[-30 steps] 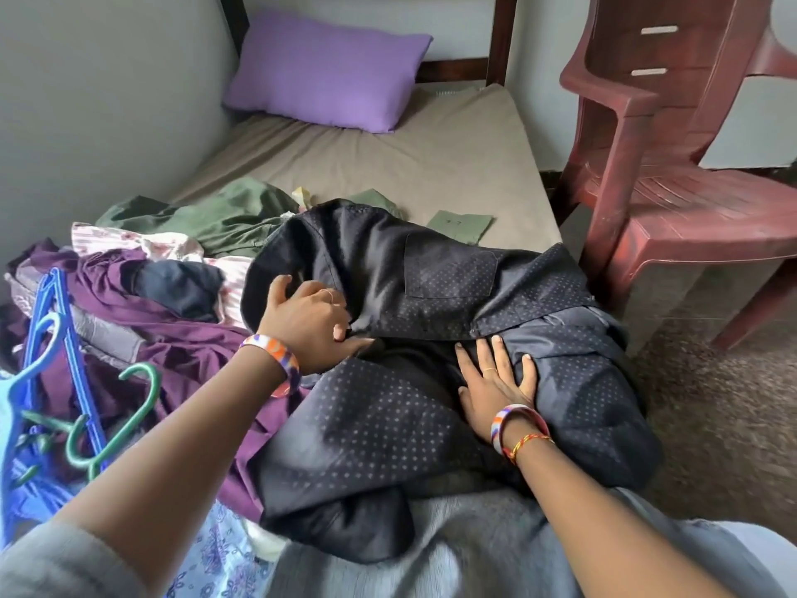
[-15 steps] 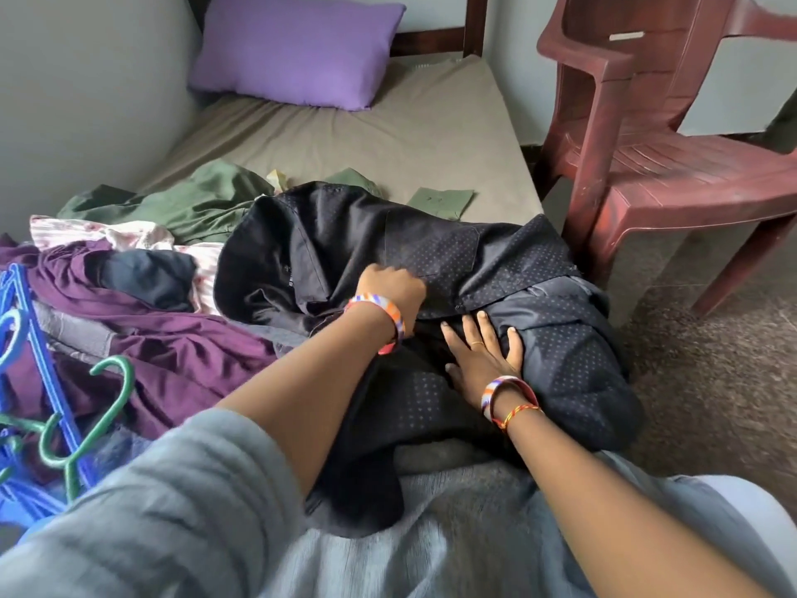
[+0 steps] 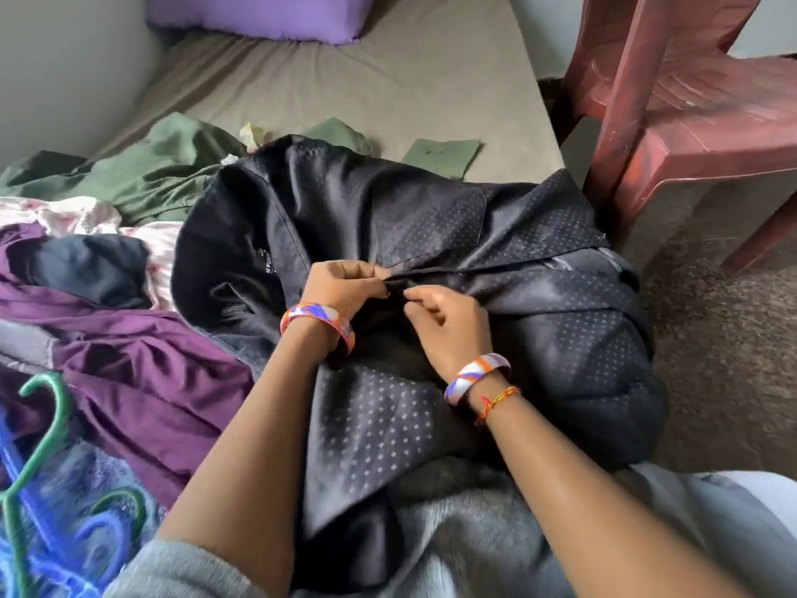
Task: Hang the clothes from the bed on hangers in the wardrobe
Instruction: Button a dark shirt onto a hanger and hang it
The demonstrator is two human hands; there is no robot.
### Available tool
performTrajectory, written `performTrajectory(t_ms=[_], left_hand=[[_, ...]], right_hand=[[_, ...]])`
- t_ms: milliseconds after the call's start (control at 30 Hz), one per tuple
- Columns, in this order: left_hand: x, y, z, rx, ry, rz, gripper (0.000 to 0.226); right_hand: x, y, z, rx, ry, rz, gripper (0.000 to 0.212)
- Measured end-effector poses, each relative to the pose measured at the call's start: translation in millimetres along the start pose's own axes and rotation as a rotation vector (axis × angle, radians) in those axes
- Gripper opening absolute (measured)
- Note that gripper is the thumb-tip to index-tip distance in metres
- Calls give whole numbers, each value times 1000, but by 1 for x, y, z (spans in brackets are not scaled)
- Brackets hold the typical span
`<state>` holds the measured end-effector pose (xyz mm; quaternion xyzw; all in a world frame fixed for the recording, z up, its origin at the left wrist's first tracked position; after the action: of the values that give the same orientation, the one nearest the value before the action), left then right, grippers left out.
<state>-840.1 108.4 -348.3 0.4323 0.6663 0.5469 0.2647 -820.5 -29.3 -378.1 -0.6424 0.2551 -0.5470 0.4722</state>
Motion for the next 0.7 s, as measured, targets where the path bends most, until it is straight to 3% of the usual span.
performTrajectory(t_ms=[133,267,433,567,700], left_hand=[[3,-7,-1,8,-58,74,36],[7,-11,0,2,-123,91,20],[1,-15,5,-39,63,128,22],[-8,-17,10,34,78,88,27],[-8,-17,6,46,38,-51,28]], right_hand=[[-11,25,-1,22,-166,-242,24],[-9,31,-1,24,-213,-289,26],[-7,22,-4,-68,-112,-32,12],[-3,1,1,-159,42,274,14],[-18,-7,12,-257,-28,121,24]])
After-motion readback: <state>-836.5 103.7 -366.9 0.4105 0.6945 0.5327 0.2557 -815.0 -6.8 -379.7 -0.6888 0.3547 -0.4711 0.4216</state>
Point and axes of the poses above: each hand's wrist, its own z-axis towards the middle knuckle, its own x-axis out of the back of the hand, y = z × x, the point moved 1 cm from there along z, towards the middle knuckle, and after that the axes turned 8 degrees about -z, right-handed, at the moved point
